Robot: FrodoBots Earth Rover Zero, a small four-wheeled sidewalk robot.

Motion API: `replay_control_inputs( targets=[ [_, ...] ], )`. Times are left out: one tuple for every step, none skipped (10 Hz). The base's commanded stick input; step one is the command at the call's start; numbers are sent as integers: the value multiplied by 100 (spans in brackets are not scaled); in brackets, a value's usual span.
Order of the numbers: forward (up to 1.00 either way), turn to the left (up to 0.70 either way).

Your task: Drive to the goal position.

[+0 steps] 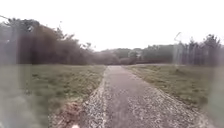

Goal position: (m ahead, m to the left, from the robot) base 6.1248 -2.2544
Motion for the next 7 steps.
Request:
replay_control_inputs(
  targets=[
    [70,0],
    [70,0],
    [70,0],
    [70,0],
    [70,0],
    [70,0],
    [70,0]
  ],
)
